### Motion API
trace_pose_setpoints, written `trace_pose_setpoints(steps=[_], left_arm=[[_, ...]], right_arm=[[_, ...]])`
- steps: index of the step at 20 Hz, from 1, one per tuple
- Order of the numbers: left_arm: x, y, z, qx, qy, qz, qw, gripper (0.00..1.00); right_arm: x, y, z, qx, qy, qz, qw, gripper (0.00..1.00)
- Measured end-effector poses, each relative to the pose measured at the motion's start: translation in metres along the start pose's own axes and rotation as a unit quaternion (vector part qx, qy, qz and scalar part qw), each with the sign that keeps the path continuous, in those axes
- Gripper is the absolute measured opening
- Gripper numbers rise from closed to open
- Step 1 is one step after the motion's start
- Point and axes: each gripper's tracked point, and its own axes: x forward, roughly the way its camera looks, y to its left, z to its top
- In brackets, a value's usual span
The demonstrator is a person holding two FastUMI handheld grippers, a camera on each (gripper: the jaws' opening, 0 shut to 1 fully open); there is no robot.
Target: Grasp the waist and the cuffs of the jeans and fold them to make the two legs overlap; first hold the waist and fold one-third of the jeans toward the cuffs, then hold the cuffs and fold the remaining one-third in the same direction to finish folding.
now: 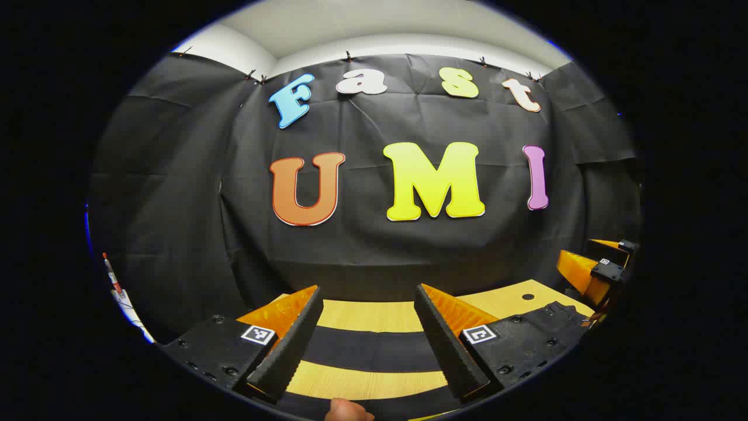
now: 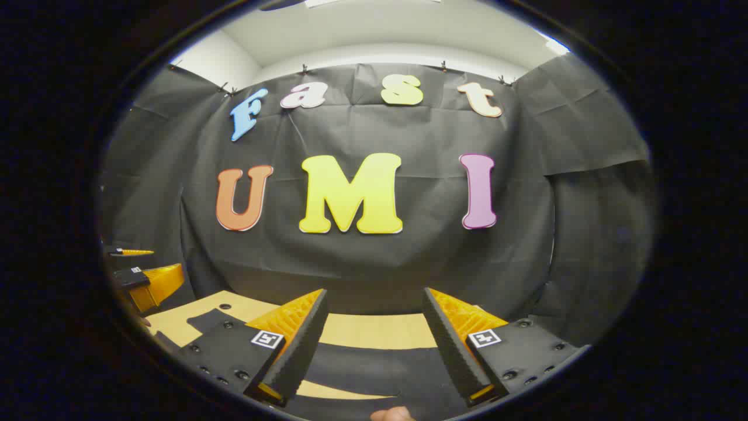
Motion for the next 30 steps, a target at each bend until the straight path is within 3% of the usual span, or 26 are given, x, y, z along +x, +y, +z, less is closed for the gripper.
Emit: trace_pose_setpoints(steps=[1, 2, 7, 8, 9, 30], left_arm=[[-0.003, -0.001, -0.001, 0.0, -0.001, -0.001, 1.0, 0.93], [-0.004, -0.002, 0.0, 0.001, -0.001, -0.002, 1.0, 1.0], [-0.011, -0.004, 0.002, 0.002, -0.005, -0.006, 1.0, 1.0], [-0.013, -0.004, 0.002, 0.003, -0.006, -0.005, 1.0, 0.94], [-0.015, -0.005, 0.003, 0.004, -0.006, -0.006, 1.0, 1.0], [-0.031, -0.008, 0.008, 0.012, -0.014, 0.009, 1.0, 1.0]], right_arm=[[0.001, 0.001, 0.0, 0.0, 0.001, 0.001, 1.0, 0.96], [0.001, 0.002, -0.002, 0.0, 0.004, 0.002, 1.0, 0.96], [-0.005, -0.002, 0.002, -0.001, 0.0, 0.003, 1.0, 0.96], [-0.007, -0.002, 0.001, 0.0, 0.0, 0.002, 1.0, 0.99], [-0.008, -0.003, 0.002, 0.0, -0.001, 0.002, 1.0, 0.99], [-0.017, -0.012, 0.011, -0.012, -0.01, 0.022, 1.0, 0.96]])
